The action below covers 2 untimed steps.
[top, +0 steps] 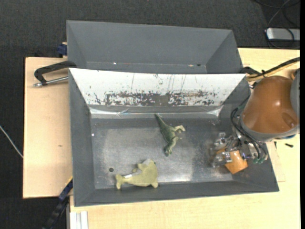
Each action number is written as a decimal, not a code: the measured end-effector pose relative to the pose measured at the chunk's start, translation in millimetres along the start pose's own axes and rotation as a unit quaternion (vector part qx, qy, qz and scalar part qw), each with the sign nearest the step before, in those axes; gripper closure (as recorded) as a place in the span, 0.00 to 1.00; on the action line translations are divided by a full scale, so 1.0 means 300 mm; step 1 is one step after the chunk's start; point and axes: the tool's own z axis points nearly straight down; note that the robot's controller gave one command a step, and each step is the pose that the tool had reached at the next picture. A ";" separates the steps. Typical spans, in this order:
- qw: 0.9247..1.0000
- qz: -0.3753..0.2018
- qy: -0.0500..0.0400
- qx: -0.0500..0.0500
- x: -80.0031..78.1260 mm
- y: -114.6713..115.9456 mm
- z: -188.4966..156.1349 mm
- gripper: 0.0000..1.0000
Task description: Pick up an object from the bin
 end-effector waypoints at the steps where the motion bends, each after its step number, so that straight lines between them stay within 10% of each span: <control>1: 1.000 0.000 -0.003 0.003 -0.008 0.001 -0.118 1.00; 2: 1.000 0.000 -0.004 0.004 -0.017 0.003 -0.304 1.00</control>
Offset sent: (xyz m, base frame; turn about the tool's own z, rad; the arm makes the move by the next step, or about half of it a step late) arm 0.0001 0.0000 0.0327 0.0000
